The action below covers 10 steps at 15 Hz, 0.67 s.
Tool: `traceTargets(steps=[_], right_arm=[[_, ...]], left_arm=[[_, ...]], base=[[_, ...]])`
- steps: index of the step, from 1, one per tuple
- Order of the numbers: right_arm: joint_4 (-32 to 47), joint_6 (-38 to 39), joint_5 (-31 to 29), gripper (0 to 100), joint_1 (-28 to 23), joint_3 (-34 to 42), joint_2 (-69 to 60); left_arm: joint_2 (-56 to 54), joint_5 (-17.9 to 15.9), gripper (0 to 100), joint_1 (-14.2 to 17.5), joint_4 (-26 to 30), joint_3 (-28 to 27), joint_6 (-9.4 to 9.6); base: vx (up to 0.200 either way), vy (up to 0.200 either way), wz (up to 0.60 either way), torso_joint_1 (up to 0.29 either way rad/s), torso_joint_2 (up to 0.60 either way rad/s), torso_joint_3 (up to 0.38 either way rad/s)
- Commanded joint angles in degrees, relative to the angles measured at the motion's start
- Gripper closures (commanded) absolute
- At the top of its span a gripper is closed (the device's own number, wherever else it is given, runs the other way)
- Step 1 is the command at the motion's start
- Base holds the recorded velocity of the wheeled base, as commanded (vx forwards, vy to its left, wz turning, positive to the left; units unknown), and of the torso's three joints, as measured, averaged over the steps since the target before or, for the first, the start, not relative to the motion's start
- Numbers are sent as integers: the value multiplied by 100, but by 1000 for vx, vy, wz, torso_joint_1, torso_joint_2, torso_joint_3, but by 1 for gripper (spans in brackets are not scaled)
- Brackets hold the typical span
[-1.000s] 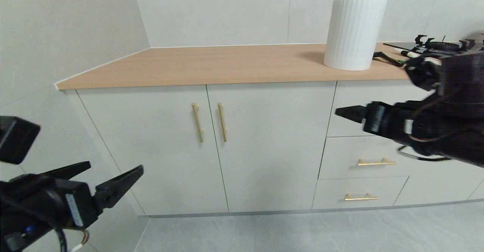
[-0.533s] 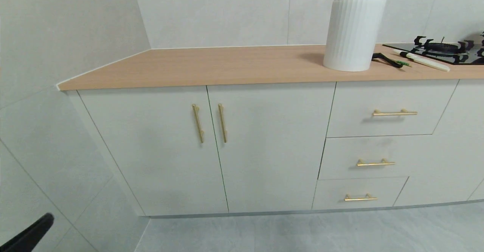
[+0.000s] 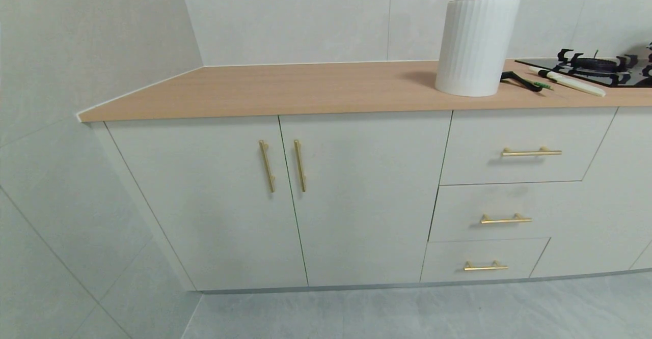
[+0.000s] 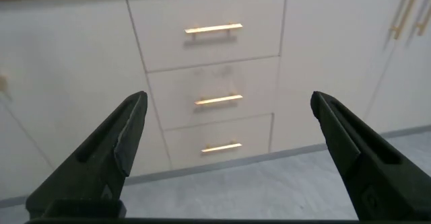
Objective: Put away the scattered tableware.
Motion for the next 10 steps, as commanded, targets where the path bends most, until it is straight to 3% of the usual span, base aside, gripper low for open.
traceTargets(steps=[1, 2, 3, 4, 5, 8, 10], right_arm=[[-12, -32, 10, 0, -79, 318, -421], [-82, -58, 18, 0, -79, 485, -421], [-205, -111, 18, 0, -79, 669, -421], [-390, -111, 18, 0, -79, 880, -421], [-653, -119, 27, 0, -79, 1135, -421], [-1339, -146, 423, 0, -79, 1917, -421], [-1567, -128, 739, 0, -79, 2058, -421]], left_arm=[[-260, 14, 0, 232, -95, 146, 10], [-312, -4, 0, 469, -121, 216, 45], [-567, -100, 0, 759, -103, 277, 203], [-805, -241, 0, 882, -121, 480, 502], [-805, -127, 0, 873, -226, 734, 572], [-805, -294, 0, 873, -903, 1578, 634], [-805, -724, 0, 873, -1079, 1719, 484]], base=[[0, 0, 0, 0, 0, 0], [0, 0, 0, 0, 0, 0], [0, 0, 0, 0, 0, 0], [0, 0, 0, 0, 0, 0], [0, 0, 0, 0, 0, 0], [0, 0, 0, 0, 0, 0], [0, 0, 0, 0, 0, 0]])
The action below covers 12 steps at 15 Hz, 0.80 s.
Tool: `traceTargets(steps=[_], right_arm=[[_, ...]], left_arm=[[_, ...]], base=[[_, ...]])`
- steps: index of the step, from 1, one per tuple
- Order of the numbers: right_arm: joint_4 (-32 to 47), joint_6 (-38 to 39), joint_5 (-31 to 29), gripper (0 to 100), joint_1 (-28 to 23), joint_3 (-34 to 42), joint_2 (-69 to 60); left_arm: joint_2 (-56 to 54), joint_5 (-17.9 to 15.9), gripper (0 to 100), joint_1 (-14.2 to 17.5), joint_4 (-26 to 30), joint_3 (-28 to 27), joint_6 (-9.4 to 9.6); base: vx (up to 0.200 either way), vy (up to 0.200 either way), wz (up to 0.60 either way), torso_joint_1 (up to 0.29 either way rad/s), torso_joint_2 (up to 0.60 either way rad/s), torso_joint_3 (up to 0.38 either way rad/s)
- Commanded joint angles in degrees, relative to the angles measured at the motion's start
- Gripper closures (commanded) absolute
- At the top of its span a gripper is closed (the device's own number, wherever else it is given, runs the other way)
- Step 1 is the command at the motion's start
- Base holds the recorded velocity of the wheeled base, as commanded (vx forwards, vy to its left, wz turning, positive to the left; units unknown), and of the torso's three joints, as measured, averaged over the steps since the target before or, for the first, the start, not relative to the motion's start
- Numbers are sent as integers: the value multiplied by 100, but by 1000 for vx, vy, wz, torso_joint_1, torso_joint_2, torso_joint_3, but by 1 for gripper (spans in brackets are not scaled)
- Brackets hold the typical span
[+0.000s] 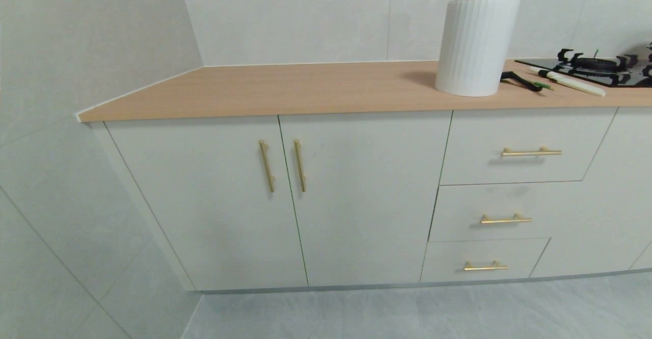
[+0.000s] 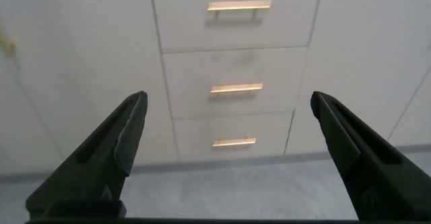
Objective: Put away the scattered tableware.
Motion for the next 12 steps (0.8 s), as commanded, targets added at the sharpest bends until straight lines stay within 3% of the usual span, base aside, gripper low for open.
traceTargets(steps=[1, 2, 6, 8, 12], right_arm=[[53, -28, 132, 0, 4, 127, 22], [71, -195, 326, 0, 4, 127, 22], [290, -371, 554, 0, 4, 127, 22], [290, -345, 545, 0, 4, 127, 13], [290, -345, 545, 0, 4, 127, 22]], left_arm=[[-18, -434, 0, 9, 77, 143, -225], [-18, -820, 0, 9, 314, 143, -277], [-18, -855, 0, 0, 270, 143, -242], [-18, -855, 0, 0, 270, 143, -392], [-18, -847, 0, 0, 270, 143, -400]], base=[[0, 0, 0, 0, 0, 0], [0, 0, 0, 0, 0, 0], [0, 0, 0, 0, 0, 0], [0, 0, 0, 0, 0, 0], [0, 0, 0, 0, 0, 0]])
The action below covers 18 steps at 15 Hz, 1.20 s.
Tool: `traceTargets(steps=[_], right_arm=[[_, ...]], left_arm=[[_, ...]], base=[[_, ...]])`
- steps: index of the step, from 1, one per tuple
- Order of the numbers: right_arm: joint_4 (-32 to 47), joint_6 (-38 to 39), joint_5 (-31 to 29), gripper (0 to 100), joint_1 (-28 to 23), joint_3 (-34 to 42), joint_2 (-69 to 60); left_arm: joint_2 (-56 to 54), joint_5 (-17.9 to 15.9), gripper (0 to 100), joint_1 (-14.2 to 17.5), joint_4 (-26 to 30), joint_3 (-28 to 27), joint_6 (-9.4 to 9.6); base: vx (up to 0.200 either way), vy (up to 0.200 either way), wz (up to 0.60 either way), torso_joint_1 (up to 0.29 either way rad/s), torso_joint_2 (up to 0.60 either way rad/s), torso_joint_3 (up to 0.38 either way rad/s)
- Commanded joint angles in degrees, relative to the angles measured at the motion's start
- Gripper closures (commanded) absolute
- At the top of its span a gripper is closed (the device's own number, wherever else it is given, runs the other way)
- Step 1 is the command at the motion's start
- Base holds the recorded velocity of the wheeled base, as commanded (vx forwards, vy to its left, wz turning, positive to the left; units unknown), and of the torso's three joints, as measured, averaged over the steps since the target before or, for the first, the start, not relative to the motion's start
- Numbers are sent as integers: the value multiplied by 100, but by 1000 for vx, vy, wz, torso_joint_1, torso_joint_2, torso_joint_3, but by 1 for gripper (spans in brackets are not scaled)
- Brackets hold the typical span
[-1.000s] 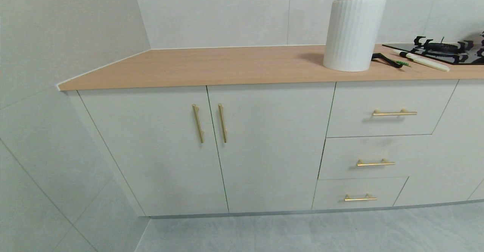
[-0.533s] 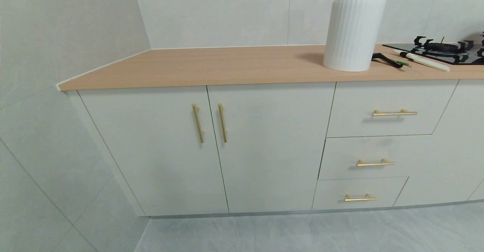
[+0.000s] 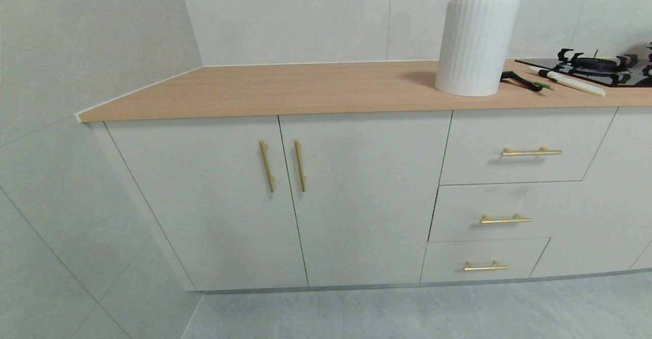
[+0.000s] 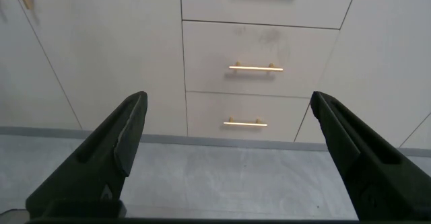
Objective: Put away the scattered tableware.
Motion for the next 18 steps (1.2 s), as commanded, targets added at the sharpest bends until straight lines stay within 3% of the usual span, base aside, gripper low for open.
traceTargets(steps=[1, 4, 18], right_arm=[[-6, -6, 2, 0, 1, 0, 25], [-6, -6, 11, 0, 1, 0, 25], [3, 3, 2, 0, 1, 0, 16]], left_arm=[[2, -3, 0, 0, -4, 0, 1], [2, -3, 0, 0, -4, 0, 45], [2, -3, 0, 0, -4, 0, 45]], base=[[0, 0, 0, 0, 0, 0], [0, 0, 0, 0, 0, 0], [0, -200, 0, 4, 2, 2]])
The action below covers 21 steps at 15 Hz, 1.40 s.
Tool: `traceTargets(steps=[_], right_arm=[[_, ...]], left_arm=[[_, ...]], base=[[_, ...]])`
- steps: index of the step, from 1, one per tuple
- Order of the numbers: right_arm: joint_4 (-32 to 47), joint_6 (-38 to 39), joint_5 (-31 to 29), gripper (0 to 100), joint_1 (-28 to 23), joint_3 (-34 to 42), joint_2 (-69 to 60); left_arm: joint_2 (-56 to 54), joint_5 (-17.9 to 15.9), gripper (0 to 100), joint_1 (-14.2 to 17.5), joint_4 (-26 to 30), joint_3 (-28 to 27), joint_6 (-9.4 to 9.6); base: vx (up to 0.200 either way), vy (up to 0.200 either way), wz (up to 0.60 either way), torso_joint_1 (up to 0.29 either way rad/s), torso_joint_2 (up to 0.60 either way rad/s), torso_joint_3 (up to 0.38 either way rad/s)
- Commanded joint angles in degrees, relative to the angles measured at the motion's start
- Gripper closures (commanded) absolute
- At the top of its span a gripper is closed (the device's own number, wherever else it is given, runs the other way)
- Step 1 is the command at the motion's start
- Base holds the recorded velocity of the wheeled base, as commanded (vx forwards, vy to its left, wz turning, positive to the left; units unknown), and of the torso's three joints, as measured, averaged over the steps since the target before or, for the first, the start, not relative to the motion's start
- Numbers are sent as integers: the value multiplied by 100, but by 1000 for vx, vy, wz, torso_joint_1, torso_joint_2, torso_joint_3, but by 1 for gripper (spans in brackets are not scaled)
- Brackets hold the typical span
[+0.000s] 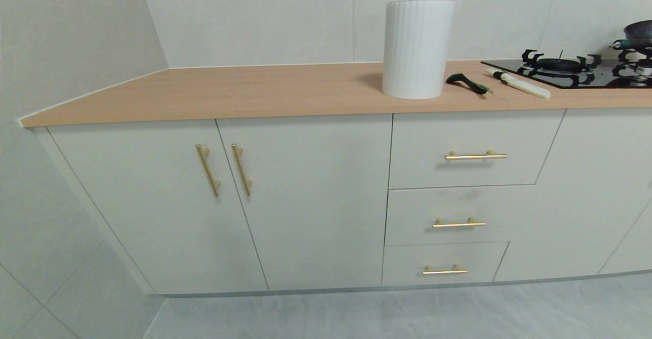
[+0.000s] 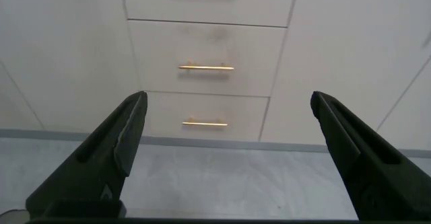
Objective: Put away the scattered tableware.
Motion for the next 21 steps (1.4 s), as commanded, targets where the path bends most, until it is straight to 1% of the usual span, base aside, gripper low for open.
traceTargets(steps=[1, 10, 21], right_arm=[[-4, -2, 2, 0, -1, 0, 5], [-4, -11, 2, 0, -1, 0, 14], [-4, 7, 2, 0, -1, 0, 5]], left_arm=[[2, 2, 0, 0, -2, 2, -7], [2, 2, 0, 0, 7, 2, -15], [2, 2, 0, 0, 7, 2, -15]], base=[[0, -200, 0, 7, -2, 2], [0, 0, 0, 0, 0, 0], [200, 0, 0, 1, 1, 1]])
